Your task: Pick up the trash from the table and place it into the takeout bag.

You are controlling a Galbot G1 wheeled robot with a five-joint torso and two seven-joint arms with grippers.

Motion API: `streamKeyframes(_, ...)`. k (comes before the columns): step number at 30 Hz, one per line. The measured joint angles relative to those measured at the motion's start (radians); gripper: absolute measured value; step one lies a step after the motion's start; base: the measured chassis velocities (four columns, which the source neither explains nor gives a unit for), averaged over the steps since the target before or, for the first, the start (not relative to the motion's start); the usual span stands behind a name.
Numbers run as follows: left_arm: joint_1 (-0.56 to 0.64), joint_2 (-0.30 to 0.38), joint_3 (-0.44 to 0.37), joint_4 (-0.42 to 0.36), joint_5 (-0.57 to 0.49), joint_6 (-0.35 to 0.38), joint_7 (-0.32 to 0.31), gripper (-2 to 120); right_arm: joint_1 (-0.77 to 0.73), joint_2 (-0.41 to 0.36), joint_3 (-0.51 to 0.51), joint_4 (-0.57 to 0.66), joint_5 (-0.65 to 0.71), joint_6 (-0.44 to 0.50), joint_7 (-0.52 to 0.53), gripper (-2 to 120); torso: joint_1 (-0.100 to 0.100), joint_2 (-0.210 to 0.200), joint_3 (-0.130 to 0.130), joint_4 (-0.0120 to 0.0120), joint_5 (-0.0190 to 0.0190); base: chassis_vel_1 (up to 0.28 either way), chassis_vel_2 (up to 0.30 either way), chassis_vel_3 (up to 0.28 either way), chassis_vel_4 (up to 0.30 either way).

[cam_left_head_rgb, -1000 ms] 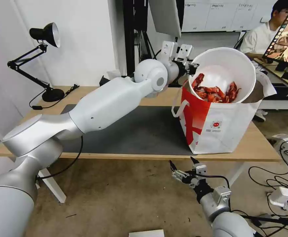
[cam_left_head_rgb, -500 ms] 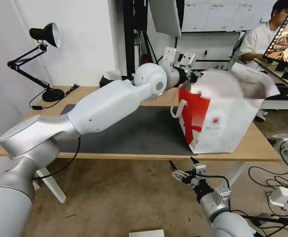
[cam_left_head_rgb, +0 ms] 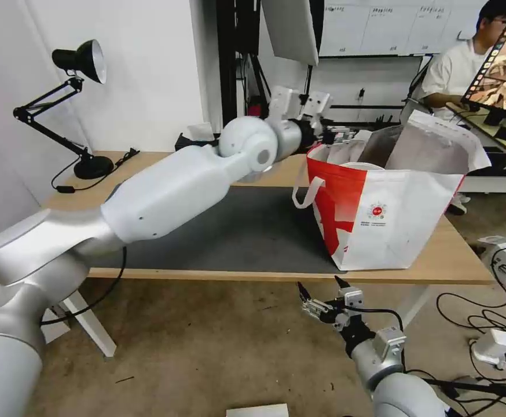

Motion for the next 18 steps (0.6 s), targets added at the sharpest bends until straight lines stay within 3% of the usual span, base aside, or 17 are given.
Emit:
streamKeyframes(4, 0.043, 0.068, -0.038, -0.060, 0.010, -0.010, -0.002, 99, 0.000, 0.000, 0.000, 0.000, 0.000, 0.000, 0.000, 100, 0.000, 0.000, 0.000, 0.0000, -0.0001, 0.000, 0.000, 0.000, 0.000)
streamKeyframes(18, 0.278, 0.308, -0.175, -0.241, 0.028, -0.046, -0.010, 100, 0.000, 0.000, 0.000, 0.000, 0.000, 0.000, 0.000, 100, 0.000, 0.000, 0.000, 0.0001, -0.0002, 0.000, 0.000, 0.000, 0.000)
